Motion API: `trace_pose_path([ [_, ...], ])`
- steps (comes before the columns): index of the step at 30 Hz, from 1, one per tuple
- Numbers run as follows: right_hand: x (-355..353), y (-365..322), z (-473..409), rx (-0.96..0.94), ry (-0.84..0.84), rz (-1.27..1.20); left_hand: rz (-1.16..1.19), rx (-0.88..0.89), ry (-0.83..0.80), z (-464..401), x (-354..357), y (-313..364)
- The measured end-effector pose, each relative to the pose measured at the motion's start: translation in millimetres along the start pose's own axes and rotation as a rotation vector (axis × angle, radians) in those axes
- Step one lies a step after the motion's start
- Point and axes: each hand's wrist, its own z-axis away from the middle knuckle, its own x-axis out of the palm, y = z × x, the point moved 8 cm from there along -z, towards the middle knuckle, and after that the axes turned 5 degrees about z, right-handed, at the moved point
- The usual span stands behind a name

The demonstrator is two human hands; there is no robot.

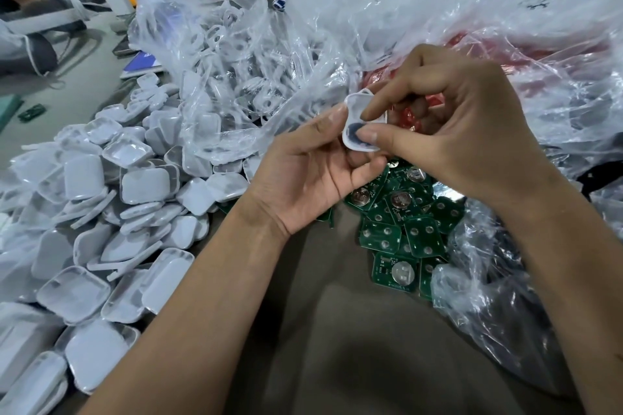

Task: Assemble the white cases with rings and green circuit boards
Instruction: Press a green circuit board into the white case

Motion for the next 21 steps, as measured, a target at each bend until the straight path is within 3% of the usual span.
trace_pose_path([
  [13, 1, -3, -1, -0.032, 0.021, -0.01, -0.012, 0.029, -0.013, 1, -1, 1],
  [21, -4, -9, 0, -0.09, 0.058, -0.374, 0.106, -0.018, -0.139, 2, 8, -1],
])
